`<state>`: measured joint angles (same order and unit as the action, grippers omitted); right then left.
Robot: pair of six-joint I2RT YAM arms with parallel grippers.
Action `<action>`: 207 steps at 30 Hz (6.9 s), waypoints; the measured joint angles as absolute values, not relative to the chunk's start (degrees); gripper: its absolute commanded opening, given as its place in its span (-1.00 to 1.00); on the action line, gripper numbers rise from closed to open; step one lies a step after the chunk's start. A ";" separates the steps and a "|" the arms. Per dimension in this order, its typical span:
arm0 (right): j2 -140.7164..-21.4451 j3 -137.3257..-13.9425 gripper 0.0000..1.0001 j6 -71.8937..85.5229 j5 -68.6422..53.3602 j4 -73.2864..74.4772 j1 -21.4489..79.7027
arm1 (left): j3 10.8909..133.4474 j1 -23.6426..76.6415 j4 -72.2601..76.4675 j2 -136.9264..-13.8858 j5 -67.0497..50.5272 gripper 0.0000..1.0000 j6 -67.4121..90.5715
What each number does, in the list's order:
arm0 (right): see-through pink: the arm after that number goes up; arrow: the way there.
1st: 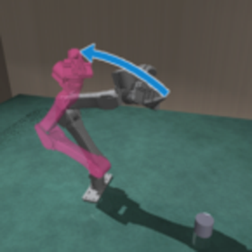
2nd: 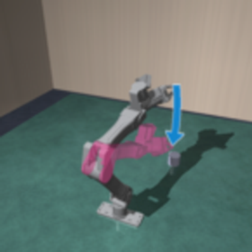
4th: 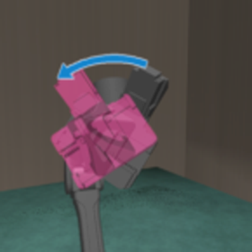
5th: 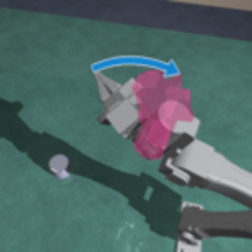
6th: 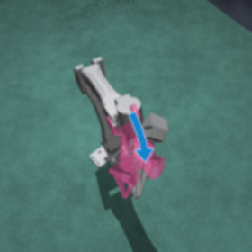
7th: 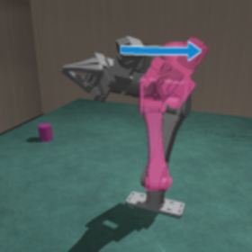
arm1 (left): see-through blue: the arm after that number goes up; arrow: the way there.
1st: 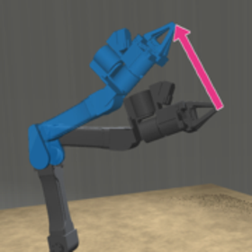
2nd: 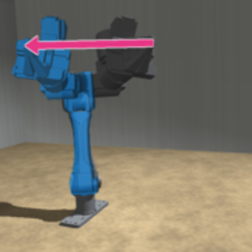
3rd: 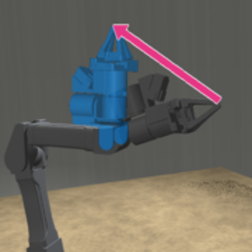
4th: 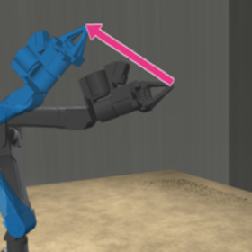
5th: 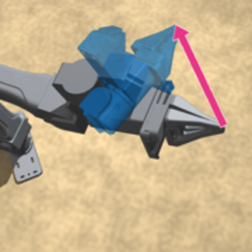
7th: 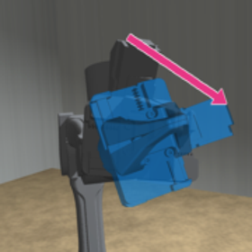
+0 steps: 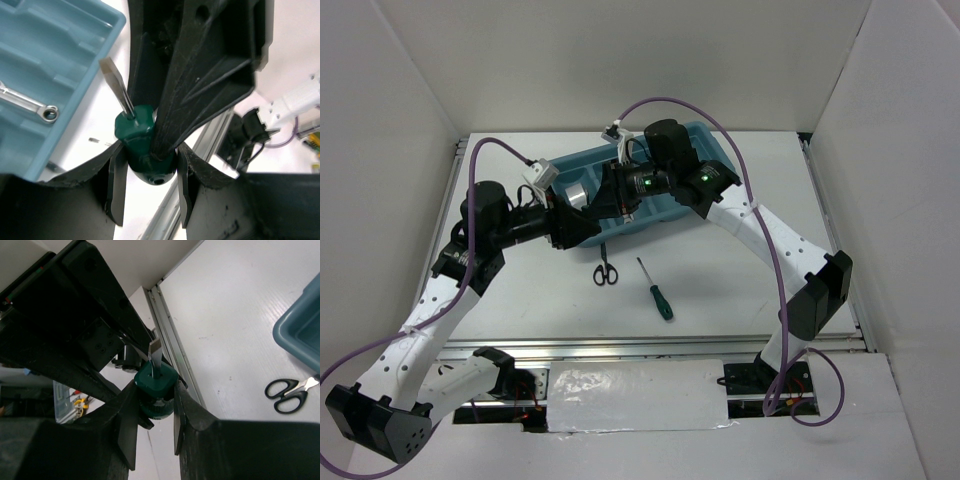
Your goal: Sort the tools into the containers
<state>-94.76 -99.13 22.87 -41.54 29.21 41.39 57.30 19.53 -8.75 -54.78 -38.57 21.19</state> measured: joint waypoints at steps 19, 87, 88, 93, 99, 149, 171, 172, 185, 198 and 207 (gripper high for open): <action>-95.59 -99.13 -1.00 11.81 -27.16 31.14 26.55 | 65.32 15.77 -21.80 -55.61 -19.62 0.99 16.34; -102.80 -66.24 -1.00 8.60 -7.29 44.05 49.08 | 55.33 16.01 -25.41 -56.36 -1.32 0.96 16.40; -101.21 -65.19 -1.00 7.79 -7.68 43.99 50.11 | 55.33 16.01 -25.28 -56.36 -1.32 0.95 16.36; -87.18 -60.20 -1.00 1.26 -8.05 43.66 60.95 | 55.33 16.01 -25.21 -56.34 -1.34 0.96 16.10; -78.43 -65.95 -1.00 -4.12 -7.09 43.24 60.80 | 55.33 16.01 -24.75 -56.34 -1.52 0.96 15.11; -96.92 -84.51 -0.19 22.15 10.11 36.84 56.31 | 53.80 12.56 -22.81 -54.11 9.89 0.75 25.80; -114.98 -87.11 -0.21 38.30 23.38 34.70 64.84 | 53.69 1.23 -24.03 -51.70 2.13 0.75 25.69; -115.02 -87.13 -0.22 38.46 23.38 34.22 64.58 | 53.69 1.17 -24.03 -51.77 1.93 0.75 25.67; -117.05 -86.56 -0.24 39.79 25.06 30.09 63.05 | 53.58 0.75 -23.97 -52.03 -0.01 0.74 25.56; -119.74 -86.32 -0.27 41.76 26.44 29.23 62.54 | 53.58 0.49 -23.94 -52.66 -1.65 0.74 25.15; -118.83 -84.42 -0.30 42.57 26.13 27.44 62.22 | 53.58 0.49 -23.75 -52.69 -2.09 0.73 24.14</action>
